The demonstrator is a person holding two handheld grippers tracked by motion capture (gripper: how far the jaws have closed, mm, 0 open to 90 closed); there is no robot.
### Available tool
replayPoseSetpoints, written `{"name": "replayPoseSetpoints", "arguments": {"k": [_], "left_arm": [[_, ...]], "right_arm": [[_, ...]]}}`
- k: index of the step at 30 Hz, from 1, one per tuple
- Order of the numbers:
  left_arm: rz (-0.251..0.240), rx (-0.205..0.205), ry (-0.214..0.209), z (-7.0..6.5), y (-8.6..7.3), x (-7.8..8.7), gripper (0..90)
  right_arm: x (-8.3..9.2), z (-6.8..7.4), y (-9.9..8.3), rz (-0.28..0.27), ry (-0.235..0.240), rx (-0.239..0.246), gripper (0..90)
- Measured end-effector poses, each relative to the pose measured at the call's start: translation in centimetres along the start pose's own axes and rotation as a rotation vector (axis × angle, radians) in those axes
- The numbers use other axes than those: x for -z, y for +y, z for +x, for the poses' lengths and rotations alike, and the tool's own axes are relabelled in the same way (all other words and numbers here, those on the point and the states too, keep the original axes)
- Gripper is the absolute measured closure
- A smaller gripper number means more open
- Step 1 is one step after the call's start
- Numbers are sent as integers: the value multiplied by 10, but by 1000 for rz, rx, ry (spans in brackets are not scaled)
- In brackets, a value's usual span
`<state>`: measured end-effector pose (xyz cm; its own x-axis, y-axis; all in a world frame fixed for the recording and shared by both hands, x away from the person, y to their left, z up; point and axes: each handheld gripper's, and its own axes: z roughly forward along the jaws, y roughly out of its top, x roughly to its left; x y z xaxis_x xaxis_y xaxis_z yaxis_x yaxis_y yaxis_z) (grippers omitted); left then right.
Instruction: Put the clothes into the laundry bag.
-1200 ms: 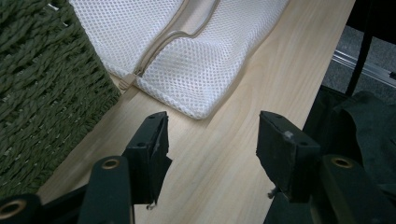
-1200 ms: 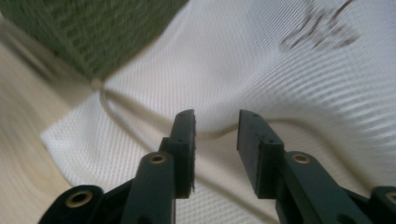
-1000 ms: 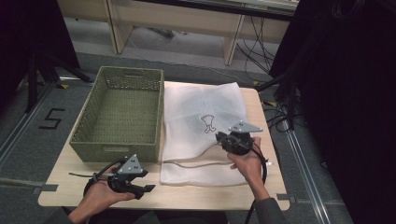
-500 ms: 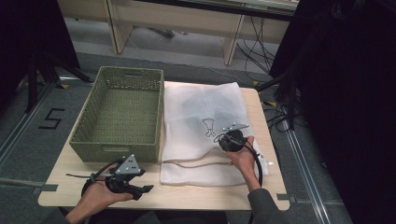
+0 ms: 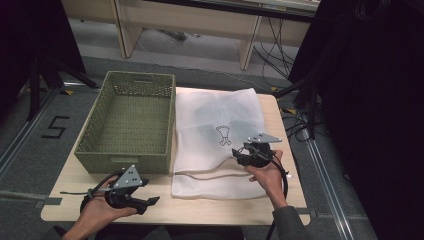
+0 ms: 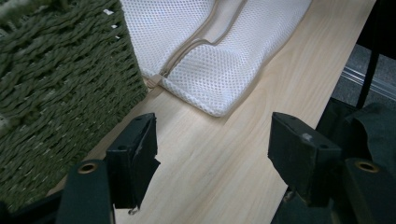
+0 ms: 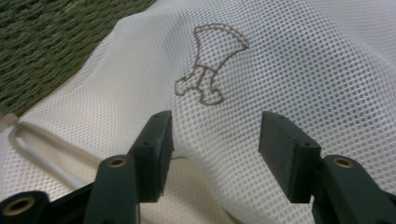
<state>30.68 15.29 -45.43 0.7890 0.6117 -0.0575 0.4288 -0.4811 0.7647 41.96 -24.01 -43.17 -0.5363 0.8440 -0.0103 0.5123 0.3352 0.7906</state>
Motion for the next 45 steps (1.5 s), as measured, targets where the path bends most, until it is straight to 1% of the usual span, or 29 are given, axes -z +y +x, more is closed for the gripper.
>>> {"name": "replayPoseSetpoints", "arguments": {"k": [1, 2, 3, 4, 5, 8, 10, 11, 13, 15, 16, 17, 18, 19, 20, 24, 25, 28, 30, 31, 34, 35, 37, 38, 40, 41, 42, 44, 45], "left_arm": [[-7, 13, -11, 1, -1, 1, 320], [-9, 1, -3, 2, -1, 2, 318], [-13, 20, -2, 3, -3, 4, 316], [-11, 15, 10, 4, -3, 6, 314], [-20, 17, 10, 5, -4, 7, 310], [-27, 43, 26, 7, -6, 11, 305], [-39, 33, 22, 9, -7, 12, 304], [-39, 39, 29, 8, -7, 13, 304], [-41, 30, 23, 10, -7, 14, 302], [-45, 29, 32, 10, -7, 14, 300], [-42, 25, 27, 10, -8, 14, 300], [-45, 53, 27, 9, -8, 14, 300], [-44, 44, 29, 10, -8, 14, 299], [-39, 44, 26, 10, -8, 15, 298], [-45, 49, 36, 10, -9, 15, 297], [-43, 43, 38, 10, -10, 15, 292], [-44, 41, 38, 10, -10, 15, 291], [-58, 52, 30, 10, -11, 14, 285], [-45, 40, 31, 11, -11, 16, 279], [-47, 39, 32, 11, -12, 16, 278], [-58, 41, 40, 9, -13, 16, 275], [-42, 10, 36, 12, -13, 18, 273], [-48, 32, 35, 11, -15, 18, 272], [-46, 31, 35, 11, -15, 18, 272], [-41, 17, 31, 12, -16, 20, 267], [-55, 54, 40, 9, -17, 19, 267], [-41, 42, 32, 11, -18, 21, 266], [-63, 58, 35, 9, -19, 20, 264], [-50, 36, 41, 10, -19, 22, 264]], "right_arm": [[1, 0, -1, 1, 3, 23, 430], [1, 3, -1, -6, 4, 6, 420], [3, 3, -2, 3, 11, 24, 405], [3, 5, -4, -15, 14, 20, 396], [5, 8, -4, 3, 31, -4, 390], [8, 11, -8, -3, 33, 4, 372], [10, 16, -10, 5, 48, -18, 361], [10, 17, -12, -17, 52, -18, 358], [12, 18, -13, -16, 68, 3, 355], [16, 22, -14, -4, 78, -5, 349], [15, 23, -16, -23, 79, 6, 347], [17, 26, -16, -10, 90, -16, 344], [17, 29, -17, -12, 100, -28, 342], [17, 28, -18, -26, 99, 10, 338], [18, 29, -18, -15, 102, 14, 335], [19, 37, -21, -13, 121, -7, 311], [19, 37, -22, -24, 111, 16, 303], [20, 40, -24, -24, 107, 4, 274], [20, 42, -26, -16, 110, 5, 266], [21, 46, -27, 3, 115, -25, 255], [22, 47, -31, 1, 120, -3, 239], [22, 47, -32, 1, 118, 2, 239], [25, 51, -36, 26, 123, -28, 235], [24, 50, -39, 8, 118, -7, 233], [27, 51, -42, 36, 122, -11, 233], [28, 52, -45, 41, 127, -11, 229], [29, 52, -48, 47, 128, -16, 221], [32, 54, -52, 53, 118, -10, 211], [35, 57, -55, 66, 129, -37, 211]]}}
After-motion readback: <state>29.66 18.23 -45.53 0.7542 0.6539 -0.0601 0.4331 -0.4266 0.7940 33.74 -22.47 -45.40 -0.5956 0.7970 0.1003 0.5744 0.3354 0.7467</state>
